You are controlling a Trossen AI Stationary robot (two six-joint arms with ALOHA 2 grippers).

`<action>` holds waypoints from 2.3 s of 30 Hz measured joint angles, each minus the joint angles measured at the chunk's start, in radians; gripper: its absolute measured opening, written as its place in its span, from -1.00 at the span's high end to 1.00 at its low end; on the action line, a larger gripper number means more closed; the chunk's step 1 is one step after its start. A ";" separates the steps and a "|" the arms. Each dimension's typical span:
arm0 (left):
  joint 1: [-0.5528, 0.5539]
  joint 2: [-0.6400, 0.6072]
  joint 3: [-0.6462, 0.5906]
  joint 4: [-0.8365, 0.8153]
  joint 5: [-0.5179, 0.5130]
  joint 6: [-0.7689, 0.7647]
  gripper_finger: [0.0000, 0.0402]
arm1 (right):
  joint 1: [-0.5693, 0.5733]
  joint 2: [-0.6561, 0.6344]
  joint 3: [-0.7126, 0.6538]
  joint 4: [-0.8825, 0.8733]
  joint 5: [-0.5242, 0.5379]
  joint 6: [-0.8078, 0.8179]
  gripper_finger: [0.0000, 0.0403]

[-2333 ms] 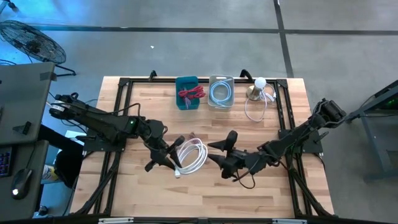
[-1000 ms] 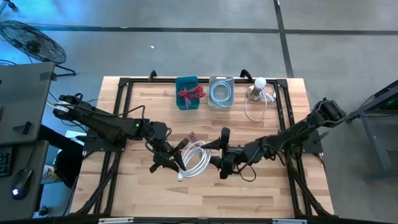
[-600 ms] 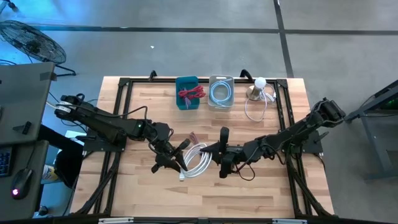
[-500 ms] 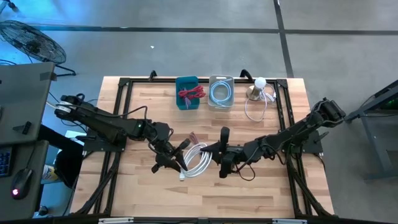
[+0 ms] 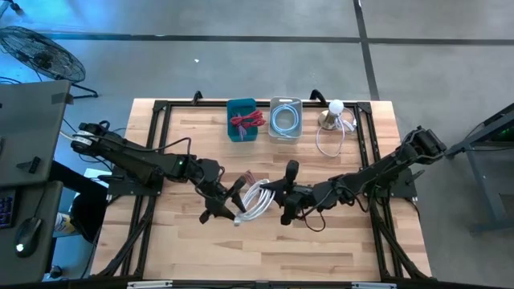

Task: Pick & Place USB Port
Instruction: Put the white HDMI cable into the gray bin

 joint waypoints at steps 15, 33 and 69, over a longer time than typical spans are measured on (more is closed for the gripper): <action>-0.003 0.000 0.000 -0.165 -0.167 -0.177 0.19 | 0.000 0.000 0.000 -0.002 0.014 -0.002 0.96; -0.115 0.001 0.000 -0.371 -0.398 -0.184 -0.18 | -0.141 -0.045 0.000 -0.079 0.154 0.028 0.96; -0.158 0.001 0.000 -0.365 -0.539 -0.211 -0.19 | -0.677 -0.351 0.000 -0.443 0.076 0.385 0.96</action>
